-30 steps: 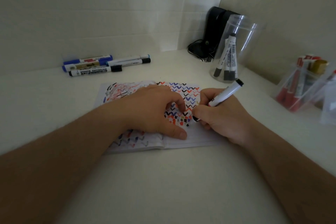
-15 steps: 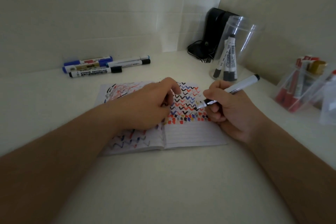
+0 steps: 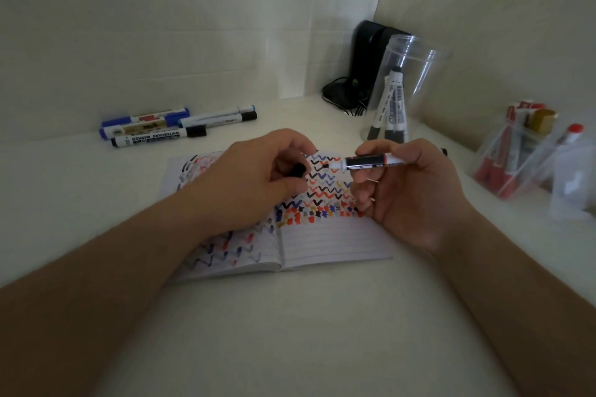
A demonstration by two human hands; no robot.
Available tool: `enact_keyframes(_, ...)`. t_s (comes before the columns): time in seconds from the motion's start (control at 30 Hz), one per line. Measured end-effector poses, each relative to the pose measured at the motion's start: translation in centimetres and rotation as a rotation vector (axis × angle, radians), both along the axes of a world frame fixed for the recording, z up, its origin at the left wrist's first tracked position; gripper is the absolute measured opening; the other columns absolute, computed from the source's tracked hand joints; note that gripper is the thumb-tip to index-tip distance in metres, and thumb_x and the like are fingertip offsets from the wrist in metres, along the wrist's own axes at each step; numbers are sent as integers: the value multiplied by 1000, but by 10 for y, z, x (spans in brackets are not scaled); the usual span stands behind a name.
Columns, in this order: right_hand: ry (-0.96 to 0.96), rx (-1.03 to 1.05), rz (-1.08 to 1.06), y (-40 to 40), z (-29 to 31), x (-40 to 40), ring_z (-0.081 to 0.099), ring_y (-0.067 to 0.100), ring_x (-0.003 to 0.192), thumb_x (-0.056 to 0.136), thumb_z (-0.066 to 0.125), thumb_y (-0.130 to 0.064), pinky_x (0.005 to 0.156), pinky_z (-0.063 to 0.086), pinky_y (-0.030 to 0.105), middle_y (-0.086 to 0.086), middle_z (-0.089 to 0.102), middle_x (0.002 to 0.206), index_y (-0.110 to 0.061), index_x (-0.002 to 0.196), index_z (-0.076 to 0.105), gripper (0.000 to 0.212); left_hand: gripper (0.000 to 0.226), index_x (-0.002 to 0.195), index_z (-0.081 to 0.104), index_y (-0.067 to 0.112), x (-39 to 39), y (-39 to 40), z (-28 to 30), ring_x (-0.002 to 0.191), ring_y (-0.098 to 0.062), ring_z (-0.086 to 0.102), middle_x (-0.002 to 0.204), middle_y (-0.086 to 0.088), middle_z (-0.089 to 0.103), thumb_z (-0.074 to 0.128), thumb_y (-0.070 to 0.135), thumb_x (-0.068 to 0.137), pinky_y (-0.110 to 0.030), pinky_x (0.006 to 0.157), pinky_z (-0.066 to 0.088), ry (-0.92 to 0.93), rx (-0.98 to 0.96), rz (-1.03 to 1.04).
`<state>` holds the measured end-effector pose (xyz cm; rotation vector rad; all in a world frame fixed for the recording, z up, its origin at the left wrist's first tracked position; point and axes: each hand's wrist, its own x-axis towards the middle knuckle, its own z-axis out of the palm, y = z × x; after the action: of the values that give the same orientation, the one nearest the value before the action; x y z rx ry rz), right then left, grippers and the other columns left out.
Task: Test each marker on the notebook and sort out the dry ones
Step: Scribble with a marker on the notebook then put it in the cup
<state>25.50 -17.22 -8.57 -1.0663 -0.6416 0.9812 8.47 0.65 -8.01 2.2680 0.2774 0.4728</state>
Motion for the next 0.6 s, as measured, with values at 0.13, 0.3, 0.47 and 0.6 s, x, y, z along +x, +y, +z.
enact_keyframes(0.13,-18,-2,-9,1,-2,-1,50,24,62,72,52,-27,64,40,32,8,66,71,-15,91,67,27,50,107,50,35,-1,-4,6,88,-6,74,99,14,76,88,19,79,-31,86,61,-47,-106,15)
enact_keyframes(0.3,-60,-20,-11,2,-2,-5,51,22,59,76,55,-22,60,41,32,6,67,70,-18,86,54,11,56,106,44,33,-3,-10,11,79,-8,73,92,22,76,91,24,76,-27,76,61,-38,-33,23)
enact_keyframes(0.47,-133,-60,-54,4,-3,-9,48,24,61,82,55,-20,61,37,35,11,65,73,-16,80,50,7,56,106,43,34,-1,-11,10,76,-3,70,91,26,74,91,30,76,-14,67,54,-28,50,54)
enact_keyframes(0.6,-225,-73,-113,7,-4,-14,49,22,57,85,67,-13,56,38,31,10,61,70,-13,79,62,8,49,111,45,40,1,-9,5,80,10,66,88,29,73,84,35,82,-4,67,45,-17,164,106)
